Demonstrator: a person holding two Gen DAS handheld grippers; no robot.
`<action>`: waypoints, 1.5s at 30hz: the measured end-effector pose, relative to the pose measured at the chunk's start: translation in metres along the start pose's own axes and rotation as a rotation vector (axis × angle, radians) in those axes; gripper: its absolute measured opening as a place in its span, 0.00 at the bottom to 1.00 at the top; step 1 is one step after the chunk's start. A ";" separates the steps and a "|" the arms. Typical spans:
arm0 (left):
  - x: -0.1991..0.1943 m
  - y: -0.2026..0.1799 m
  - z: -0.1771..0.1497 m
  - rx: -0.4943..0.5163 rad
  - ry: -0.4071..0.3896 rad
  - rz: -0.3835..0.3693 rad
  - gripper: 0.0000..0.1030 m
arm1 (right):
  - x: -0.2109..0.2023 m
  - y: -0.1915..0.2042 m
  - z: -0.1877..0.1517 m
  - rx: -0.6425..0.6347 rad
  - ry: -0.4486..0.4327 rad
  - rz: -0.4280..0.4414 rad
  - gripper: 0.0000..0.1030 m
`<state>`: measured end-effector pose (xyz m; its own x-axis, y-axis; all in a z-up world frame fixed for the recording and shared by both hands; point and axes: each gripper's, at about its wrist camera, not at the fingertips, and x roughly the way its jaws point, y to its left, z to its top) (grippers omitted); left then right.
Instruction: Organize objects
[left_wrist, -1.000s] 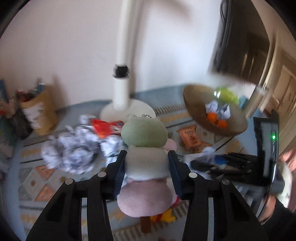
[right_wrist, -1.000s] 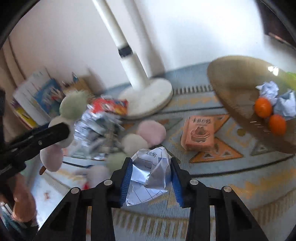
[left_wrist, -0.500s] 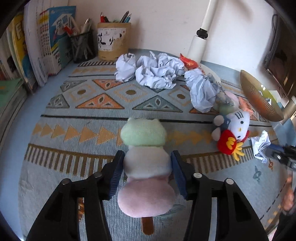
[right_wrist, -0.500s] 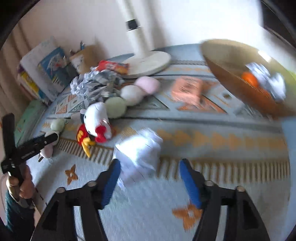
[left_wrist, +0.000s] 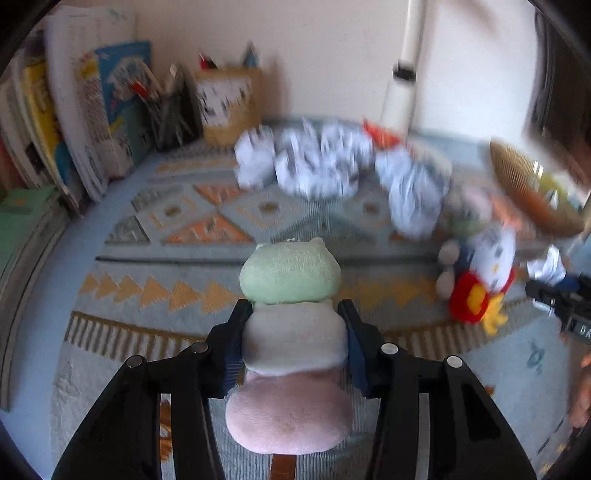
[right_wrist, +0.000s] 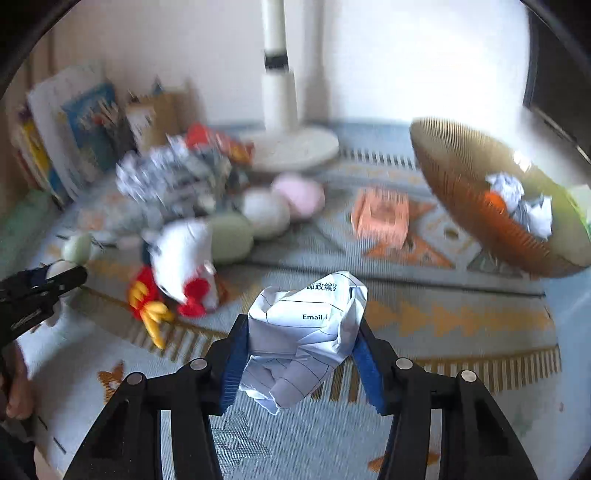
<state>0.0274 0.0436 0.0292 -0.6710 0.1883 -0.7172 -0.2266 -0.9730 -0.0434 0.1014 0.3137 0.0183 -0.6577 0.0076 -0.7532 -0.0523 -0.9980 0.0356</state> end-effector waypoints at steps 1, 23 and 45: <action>-0.001 0.003 0.003 -0.014 -0.018 -0.004 0.44 | -0.004 -0.006 -0.001 0.014 -0.025 -0.015 0.51; -0.003 0.014 0.004 -0.110 -0.094 0.067 0.46 | -0.011 0.000 -0.009 0.016 -0.104 -0.109 0.52; -0.001 0.007 0.004 -0.082 -0.076 0.068 0.46 | -0.016 -0.004 -0.009 0.024 -0.135 -0.115 0.52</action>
<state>0.0240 0.0370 0.0323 -0.7349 0.1281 -0.6660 -0.1223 -0.9909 -0.0556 0.1188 0.3166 0.0238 -0.7412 0.1313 -0.6583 -0.1495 -0.9883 -0.0287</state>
